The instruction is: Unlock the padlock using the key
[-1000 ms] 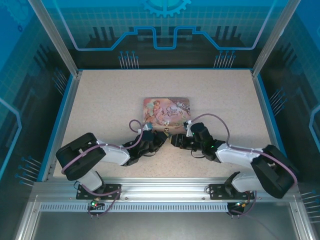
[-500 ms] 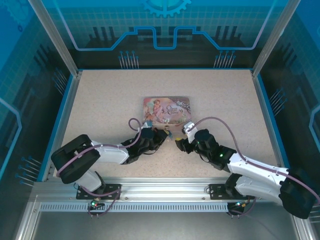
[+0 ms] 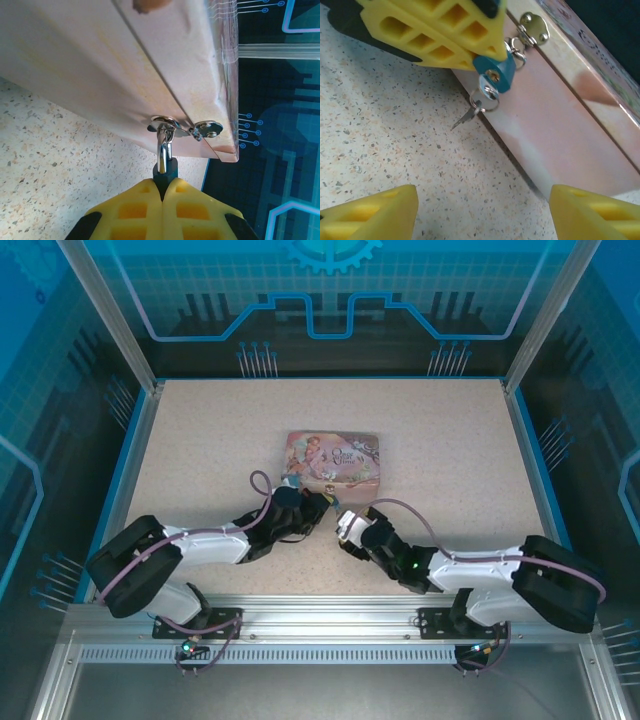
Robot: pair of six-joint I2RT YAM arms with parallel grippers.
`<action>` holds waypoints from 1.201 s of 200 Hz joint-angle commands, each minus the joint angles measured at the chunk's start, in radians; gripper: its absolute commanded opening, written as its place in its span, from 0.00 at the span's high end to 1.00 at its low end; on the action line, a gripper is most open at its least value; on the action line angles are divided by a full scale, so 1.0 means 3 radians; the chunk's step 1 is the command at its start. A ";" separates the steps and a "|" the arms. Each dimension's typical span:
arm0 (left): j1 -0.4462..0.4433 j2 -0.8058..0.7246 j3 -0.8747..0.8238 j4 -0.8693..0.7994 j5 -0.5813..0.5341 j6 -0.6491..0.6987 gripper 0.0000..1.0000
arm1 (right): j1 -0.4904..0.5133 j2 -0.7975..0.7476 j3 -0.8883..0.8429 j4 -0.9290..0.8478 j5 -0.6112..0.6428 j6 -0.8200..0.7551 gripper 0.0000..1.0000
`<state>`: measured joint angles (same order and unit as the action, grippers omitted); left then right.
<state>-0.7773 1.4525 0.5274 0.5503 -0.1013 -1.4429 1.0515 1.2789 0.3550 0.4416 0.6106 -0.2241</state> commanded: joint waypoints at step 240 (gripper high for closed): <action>0.0075 -0.0046 0.0018 0.0366 0.0157 -0.0135 1.00 | -0.0144 0.0454 0.0568 0.0208 -0.0174 -0.0382 0.84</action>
<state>-0.7616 1.4479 0.5255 0.5728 -0.0704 -1.4685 1.0222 1.3972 0.5018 0.4953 0.5671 -0.3622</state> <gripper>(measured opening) 0.053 0.176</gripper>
